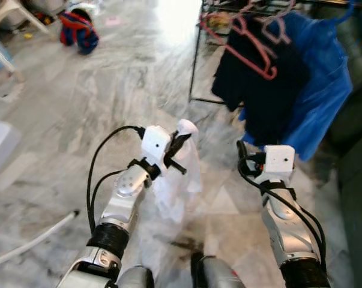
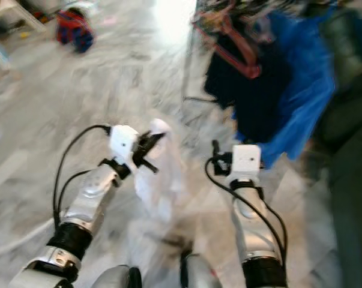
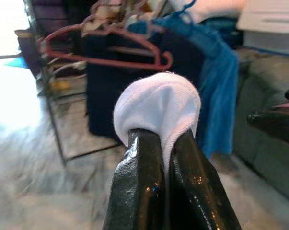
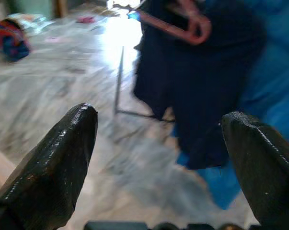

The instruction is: Hang hanger

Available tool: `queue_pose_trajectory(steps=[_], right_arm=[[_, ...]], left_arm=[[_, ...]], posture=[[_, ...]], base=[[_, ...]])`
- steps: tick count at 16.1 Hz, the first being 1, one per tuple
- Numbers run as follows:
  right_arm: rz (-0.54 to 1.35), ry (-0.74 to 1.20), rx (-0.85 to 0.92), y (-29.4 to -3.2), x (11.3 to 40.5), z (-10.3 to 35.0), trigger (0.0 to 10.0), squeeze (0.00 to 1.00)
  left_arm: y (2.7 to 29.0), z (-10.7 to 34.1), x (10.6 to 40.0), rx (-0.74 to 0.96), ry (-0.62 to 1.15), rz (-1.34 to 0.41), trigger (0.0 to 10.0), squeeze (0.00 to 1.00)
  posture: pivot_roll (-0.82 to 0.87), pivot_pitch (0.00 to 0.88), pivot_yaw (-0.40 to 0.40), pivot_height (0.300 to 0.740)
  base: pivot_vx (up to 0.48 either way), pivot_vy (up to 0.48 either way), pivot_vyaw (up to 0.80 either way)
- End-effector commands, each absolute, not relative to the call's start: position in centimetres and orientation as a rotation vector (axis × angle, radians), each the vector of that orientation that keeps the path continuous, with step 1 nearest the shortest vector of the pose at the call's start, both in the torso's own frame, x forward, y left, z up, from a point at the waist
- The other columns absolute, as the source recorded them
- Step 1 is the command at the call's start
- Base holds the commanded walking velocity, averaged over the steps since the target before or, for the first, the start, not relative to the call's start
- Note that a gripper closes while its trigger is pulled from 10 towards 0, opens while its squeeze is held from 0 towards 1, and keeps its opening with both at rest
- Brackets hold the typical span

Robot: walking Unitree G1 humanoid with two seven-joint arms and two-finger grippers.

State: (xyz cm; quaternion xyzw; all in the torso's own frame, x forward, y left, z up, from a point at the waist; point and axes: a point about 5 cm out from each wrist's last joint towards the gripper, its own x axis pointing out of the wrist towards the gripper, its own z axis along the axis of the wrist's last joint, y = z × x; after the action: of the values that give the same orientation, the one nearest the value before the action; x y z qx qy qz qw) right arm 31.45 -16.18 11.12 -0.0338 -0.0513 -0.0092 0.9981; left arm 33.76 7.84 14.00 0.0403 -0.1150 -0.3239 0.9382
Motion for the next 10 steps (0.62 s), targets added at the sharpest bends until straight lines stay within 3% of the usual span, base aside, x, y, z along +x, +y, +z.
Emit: queue_pose_trajectory(steps=[1,8,10], right_arm=[[0.011,-0.108,-0.073,-15.5,31.2,10.9,10.0,0.0],[-0.001,-0.198,-0.142,-16.2,31.6,12.7,10.0,0.0],[-0.001,-0.198,-0.14,-16.0,31.6,12.6,10.0,0.0]], left_arm=[[8.7,14.1,33.8,0.093,-0.247,-0.638,10.0,0.0],[11.2,12.0,34.2,0.064,-0.157,-0.477,10.0,0.0],[12.0,10.8,34.3,0.054,-0.102,-0.408,10.0,0.0]], posture=[[0.0,0.227,-0.021,0.74],[-0.02,0.127,-0.03,0.74],[-0.02,0.118,-0.03,0.74]], base=[[0.398,0.27,0.0],[0.372,0.291,0.0],[0.0,0.0,0.0]])
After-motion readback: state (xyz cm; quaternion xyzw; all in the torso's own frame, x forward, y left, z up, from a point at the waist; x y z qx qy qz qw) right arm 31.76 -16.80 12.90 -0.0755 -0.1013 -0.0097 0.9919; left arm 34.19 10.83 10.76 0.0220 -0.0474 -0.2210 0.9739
